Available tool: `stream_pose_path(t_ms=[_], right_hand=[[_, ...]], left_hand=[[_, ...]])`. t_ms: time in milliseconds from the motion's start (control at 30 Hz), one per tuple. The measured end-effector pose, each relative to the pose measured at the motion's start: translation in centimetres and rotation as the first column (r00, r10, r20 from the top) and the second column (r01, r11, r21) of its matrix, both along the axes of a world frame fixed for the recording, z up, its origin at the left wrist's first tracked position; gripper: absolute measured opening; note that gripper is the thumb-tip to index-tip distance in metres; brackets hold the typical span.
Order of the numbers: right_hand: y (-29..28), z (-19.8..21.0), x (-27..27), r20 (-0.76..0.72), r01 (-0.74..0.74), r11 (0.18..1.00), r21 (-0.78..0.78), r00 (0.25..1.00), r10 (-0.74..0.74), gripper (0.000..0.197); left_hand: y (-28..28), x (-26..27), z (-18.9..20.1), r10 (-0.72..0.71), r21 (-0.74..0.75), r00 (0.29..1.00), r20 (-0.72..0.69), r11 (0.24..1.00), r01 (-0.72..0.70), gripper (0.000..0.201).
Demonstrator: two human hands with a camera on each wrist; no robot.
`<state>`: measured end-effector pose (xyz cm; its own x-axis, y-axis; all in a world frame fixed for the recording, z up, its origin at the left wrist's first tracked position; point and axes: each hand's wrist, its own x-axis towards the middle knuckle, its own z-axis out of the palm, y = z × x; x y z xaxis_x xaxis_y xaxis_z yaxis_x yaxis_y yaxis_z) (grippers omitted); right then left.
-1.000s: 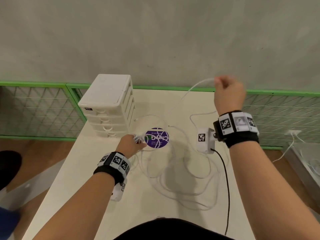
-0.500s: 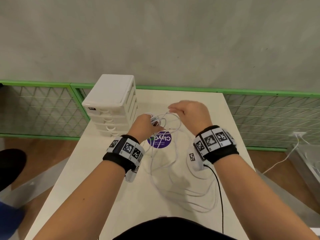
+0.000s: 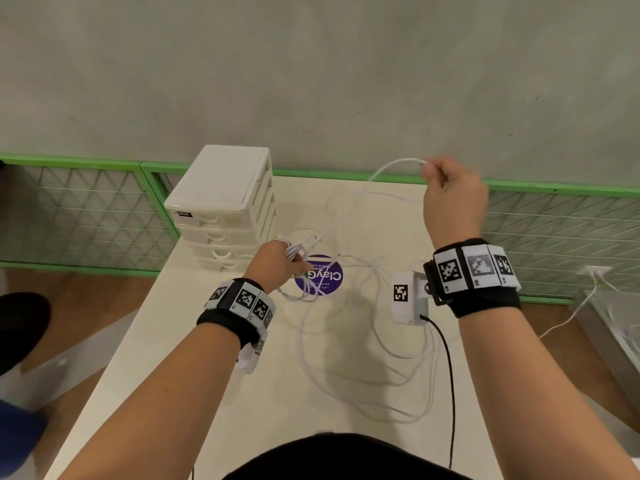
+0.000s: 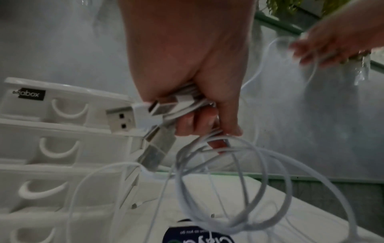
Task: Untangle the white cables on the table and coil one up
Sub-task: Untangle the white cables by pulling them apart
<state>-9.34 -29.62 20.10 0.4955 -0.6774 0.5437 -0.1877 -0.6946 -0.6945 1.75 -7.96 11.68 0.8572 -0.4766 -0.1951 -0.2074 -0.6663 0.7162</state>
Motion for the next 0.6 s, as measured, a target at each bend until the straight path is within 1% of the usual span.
stream_pose_path(t_ms=[33, 67, 100, 133, 167, 200, 233, 267, 333, 400, 467, 533, 600], right_hand=[[-0.2, -0.4, -0.1, -0.155, 0.033, 0.997, -0.064, 0.987, -0.043, 0.027], [-0.1, -0.6, -0.2, -0.232, 0.006, 0.992, -0.125, 0.972, -0.035, 0.033], [0.3, -0.6, -0.3, -0.228, -0.080, 0.981, -0.175, 0.973, 0.038, 0.040], [1.0, -0.6, -0.3, -0.189, -0.204, 0.954, -0.220, 0.968, 0.163, 0.046], [1.9, -0.6, -0.1, -0.177, -0.333, 0.912, -0.241, 0.939, 0.296, 0.051], [2.8, -0.7, 0.1, -0.212, -0.446, 0.865, -0.232, 0.891, 0.402, 0.051], [3.7, -0.9, 0.4, -0.274, -0.527, 0.825, -0.203, 0.840, 0.469, 0.046], [4.4, -1.3, 0.6, -0.343, -0.569, 0.802, -0.179, 0.800, 0.492, 0.039], [5.2, -2.1, 0.9, -0.444, -0.580, 0.792, -0.194, 0.771, 0.456, 0.034], [5.3, -2.7, 1.3, -0.508, -0.569, 0.779, -0.262, 0.768, 0.390, 0.033], [5.2, -2.6, 1.6, -0.600, -0.577, 0.768, -0.276, 0.728, 0.332, 0.031], [4.9, -2.5, 1.8, -0.662, -0.578, 0.784, -0.225, 0.681, 0.312, 0.028], [4.6, -2.4, 1.8, -0.652, -0.556, 0.820, -0.137, 0.673, 0.348, 0.025]], left_hand=[[-0.1, 0.0, 0.3, 0.005, -0.038, 1.000, -0.023, 0.999, -0.005, 0.031], [-0.2, -0.1, 0.6, 0.002, -0.069, 0.999, -0.039, 0.998, -0.004, 0.030], [-0.4, -0.2, 0.9, -0.012, -0.096, 0.999, -0.045, 0.995, 0.007, 0.029], [-0.7, -0.4, 1.1, -0.032, -0.128, 0.998, -0.050, 0.991, 0.025, 0.030], [-1.0, -0.6, 1.4, -0.052, -0.161, 0.997, -0.052, 0.986, 0.043, 0.030], [-1.2, -0.8, 1.6, -0.067, -0.187, 0.996, -0.054, 0.981, 0.056, 0.030], [-1.5, -1.0, 1.9, -0.079, -0.202, 0.996, -0.051, 0.977, 0.068, 0.027], [-1.8, -1.1, 2.0, -0.092, -0.211, 0.994, -0.056, 0.974, 0.078, 0.022], [-2.1, -1.2, 2.3, -0.113, -0.226, 0.992, -0.058, 0.969, 0.097, 0.018], [-2.1, -1.1, 2.5, -0.123, -0.229, 0.991, -0.044, 0.967, 0.110, 0.019], [-1.9, -1.0, 2.7, -0.123, -0.213, 0.992, -0.013, 0.970, 0.117, 0.020], [-1.7, -1.1, 2.7, -0.122, -0.189, 0.992, -0.001, 0.975, 0.120, 0.020], [-1.6, -1.2, 2.9, -0.155, -0.147, 0.988, 0.002, 0.977, 0.154, 0.023]])
